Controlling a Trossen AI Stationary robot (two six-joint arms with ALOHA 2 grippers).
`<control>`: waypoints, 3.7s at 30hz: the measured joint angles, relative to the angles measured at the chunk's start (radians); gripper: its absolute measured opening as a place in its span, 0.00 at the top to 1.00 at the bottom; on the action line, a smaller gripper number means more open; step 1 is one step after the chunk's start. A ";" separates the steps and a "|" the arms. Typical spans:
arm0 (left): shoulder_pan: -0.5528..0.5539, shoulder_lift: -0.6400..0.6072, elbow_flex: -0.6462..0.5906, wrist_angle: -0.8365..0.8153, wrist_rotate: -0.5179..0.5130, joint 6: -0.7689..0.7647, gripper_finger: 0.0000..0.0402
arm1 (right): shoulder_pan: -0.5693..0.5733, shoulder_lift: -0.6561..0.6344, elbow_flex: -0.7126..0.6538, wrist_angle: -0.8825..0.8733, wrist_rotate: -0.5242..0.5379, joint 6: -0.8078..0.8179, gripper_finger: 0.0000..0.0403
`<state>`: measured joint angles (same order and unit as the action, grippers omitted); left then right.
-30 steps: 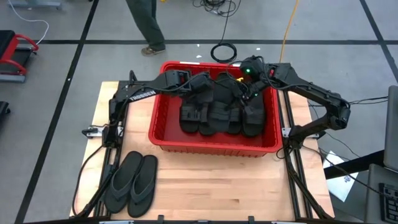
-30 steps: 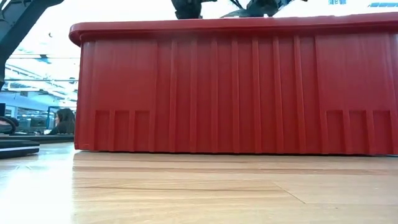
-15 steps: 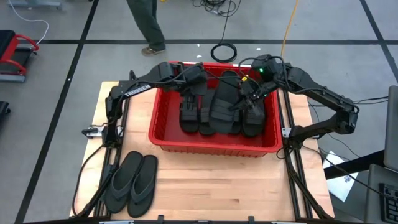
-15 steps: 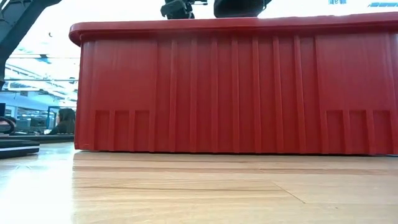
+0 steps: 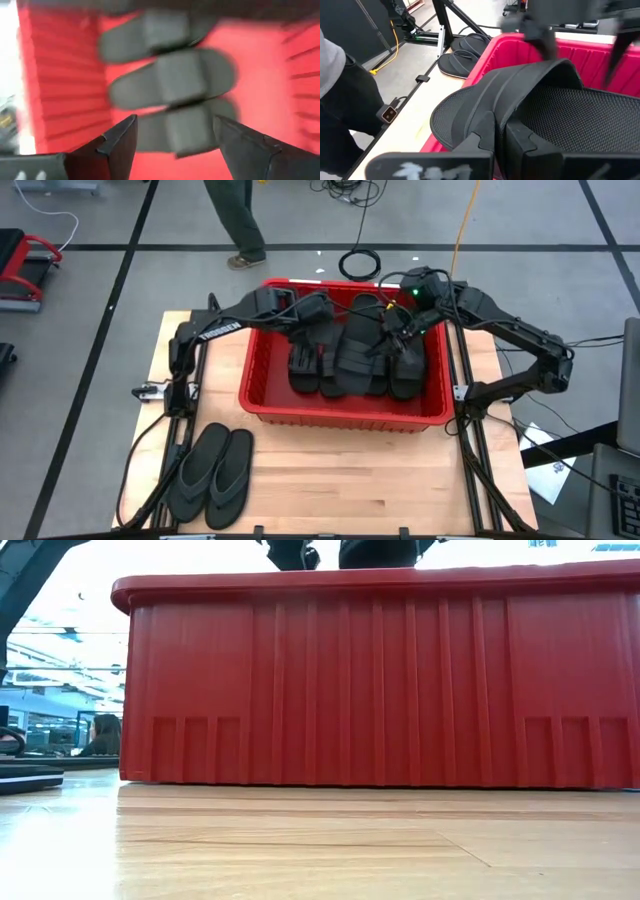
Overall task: Pick and place slides into bin
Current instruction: Put the black slipper into the red organizer bin
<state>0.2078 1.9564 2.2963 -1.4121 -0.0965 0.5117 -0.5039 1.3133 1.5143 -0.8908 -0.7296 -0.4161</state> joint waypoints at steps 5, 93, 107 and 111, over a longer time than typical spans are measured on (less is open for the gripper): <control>-0.028 -0.003 0.000 0.016 0.157 -0.029 0.34 | 0.018 0.065 0.000 0.062 0.000 0.032 1.00; 0.219 -0.001 -0.017 -0.077 0.288 -0.075 0.34 | 0.258 0.006 -0.001 0.162 -0.244 0.317 1.00; 0.145 -0.002 -0.017 -0.038 0.143 0.003 0.34 | 0.232 0.015 -0.001 0.130 -0.290 0.326 1.00; 0.091 -0.003 -0.004 -0.045 0.027 0.060 0.34 | 0.211 0.061 -0.001 0.074 -0.296 0.284 1.00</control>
<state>0.2990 1.9533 2.2922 -1.4568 -0.0693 0.5716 -0.2932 1.3746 1.5130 -0.8172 -1.0256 -0.1323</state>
